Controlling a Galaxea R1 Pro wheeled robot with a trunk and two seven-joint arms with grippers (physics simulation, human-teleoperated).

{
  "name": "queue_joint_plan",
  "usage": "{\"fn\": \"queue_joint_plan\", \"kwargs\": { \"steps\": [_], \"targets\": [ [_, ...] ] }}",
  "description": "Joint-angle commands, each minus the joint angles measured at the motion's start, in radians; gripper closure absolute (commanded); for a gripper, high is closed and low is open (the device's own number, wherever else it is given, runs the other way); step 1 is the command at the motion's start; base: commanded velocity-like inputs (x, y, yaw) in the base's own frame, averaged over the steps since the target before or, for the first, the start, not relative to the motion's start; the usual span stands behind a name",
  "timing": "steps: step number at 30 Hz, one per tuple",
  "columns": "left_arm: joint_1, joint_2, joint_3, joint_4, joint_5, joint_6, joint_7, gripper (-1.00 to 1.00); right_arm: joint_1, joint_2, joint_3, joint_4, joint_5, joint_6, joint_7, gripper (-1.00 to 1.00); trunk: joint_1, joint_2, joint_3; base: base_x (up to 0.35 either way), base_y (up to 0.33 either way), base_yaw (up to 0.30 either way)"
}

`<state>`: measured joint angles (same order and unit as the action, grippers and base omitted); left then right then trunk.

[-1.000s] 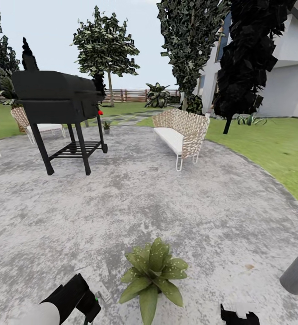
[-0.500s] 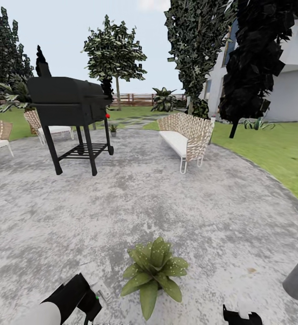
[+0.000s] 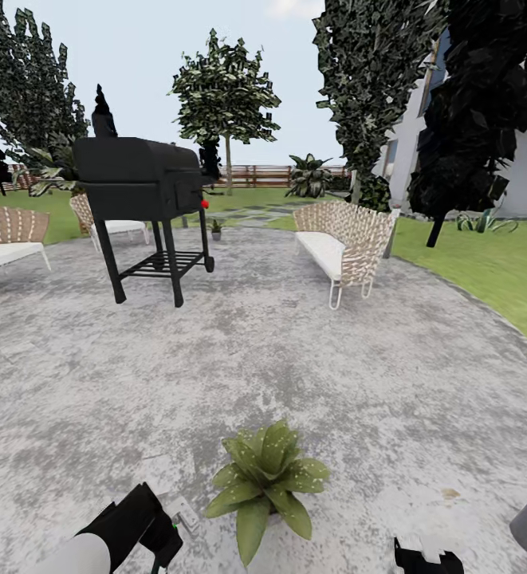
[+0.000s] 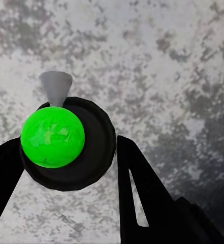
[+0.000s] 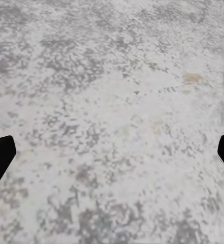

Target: Pick up the pesticide atomizer in the garden and spray insectifuge to fully cover both potted plants in the garden.

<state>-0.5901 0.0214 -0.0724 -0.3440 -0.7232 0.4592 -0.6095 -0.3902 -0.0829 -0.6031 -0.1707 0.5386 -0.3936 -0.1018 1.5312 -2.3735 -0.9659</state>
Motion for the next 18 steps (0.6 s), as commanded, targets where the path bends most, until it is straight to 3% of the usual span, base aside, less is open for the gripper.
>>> {"fn": "queue_joint_plan", "kwargs": {
  "steps": [1,7,14,18],
  "targets": [
    [0.000,0.000,-0.007,-0.003,-0.002,0.005,-0.006,1.00,-0.001,0.000,-0.005,0.003,0.011,-0.004,-0.004,-1.00,0.000,0.000,-0.001,0.000,-0.272,0.024],
    [0.000,-0.001,-0.007,-0.003,-0.003,0.005,-0.006,1.00,-0.001,0.002,-0.005,0.004,0.011,-0.004,-0.005,-1.00,0.000,0.000,-0.001,0.013,-0.272,0.220],
    [-0.001,0.000,-0.008,-0.004,-0.004,0.006,-0.006,1.00,-0.001,0.002,-0.005,0.004,0.011,-0.004,-0.005,-1.00,0.000,0.000,-0.001,0.148,-0.235,0.276],
    [-0.001,0.000,-0.009,-0.004,-0.004,0.007,0.010,1.00,-0.001,0.002,-0.005,0.004,0.011,-0.004,-0.005,-1.00,0.000,0.000,-0.001,-0.172,-0.035,0.277]
  ]
}}
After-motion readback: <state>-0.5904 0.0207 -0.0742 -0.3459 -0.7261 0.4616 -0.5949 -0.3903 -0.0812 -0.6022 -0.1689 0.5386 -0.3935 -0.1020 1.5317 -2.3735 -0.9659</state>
